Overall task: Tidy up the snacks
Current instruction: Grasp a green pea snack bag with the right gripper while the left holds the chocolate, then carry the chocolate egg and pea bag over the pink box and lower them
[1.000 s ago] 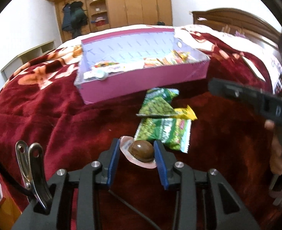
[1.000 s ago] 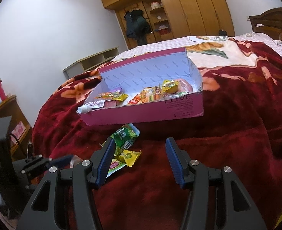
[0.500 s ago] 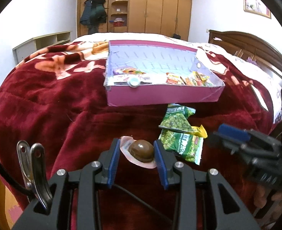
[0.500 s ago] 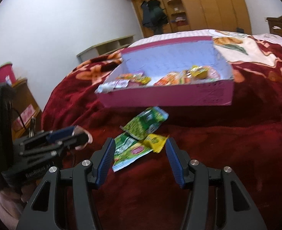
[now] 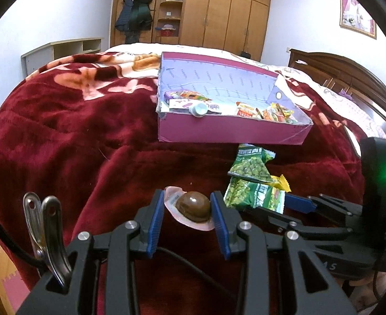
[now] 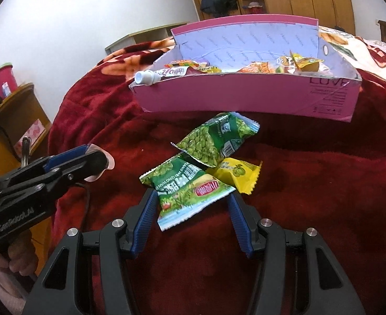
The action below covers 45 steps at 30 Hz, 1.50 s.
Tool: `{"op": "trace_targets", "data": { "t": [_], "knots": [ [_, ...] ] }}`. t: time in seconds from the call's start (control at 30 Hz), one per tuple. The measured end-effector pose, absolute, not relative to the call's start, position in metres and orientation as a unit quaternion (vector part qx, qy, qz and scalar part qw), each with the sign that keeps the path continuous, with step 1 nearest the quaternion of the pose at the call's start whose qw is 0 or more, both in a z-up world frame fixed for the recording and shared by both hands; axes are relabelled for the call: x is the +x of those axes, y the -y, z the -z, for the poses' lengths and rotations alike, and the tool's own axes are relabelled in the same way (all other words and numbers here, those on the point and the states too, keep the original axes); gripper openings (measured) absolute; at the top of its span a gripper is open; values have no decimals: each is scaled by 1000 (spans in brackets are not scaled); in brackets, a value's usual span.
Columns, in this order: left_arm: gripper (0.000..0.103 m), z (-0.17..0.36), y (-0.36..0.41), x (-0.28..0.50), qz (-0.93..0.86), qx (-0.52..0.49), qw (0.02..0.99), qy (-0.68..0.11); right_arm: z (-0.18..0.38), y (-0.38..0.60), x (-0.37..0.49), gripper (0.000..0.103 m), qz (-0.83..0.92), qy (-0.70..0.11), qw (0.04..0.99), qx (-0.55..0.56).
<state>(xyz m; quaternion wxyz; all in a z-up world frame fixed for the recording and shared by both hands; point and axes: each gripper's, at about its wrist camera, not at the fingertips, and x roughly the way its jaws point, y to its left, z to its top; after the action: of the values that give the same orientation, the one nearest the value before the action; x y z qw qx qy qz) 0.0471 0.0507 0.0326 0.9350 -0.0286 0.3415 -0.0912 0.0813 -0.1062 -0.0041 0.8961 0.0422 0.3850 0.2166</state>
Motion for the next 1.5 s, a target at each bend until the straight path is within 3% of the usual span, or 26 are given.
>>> {"op": "trace_targets", "data": {
  "t": [0.47,0.7,1.5],
  "knots": [
    [38,-30,-52,48,91,-32,935,-341,8,103,94,61,-216,-390,891,85],
    [38,-36,-51,46,96,-41,934,-342,6,105,88,52,-219,-380,895,85],
    [38,-70,-24,41,111,-39,935,-335,-30,147,51,51,-234,-316,911,123]
  ]
}}
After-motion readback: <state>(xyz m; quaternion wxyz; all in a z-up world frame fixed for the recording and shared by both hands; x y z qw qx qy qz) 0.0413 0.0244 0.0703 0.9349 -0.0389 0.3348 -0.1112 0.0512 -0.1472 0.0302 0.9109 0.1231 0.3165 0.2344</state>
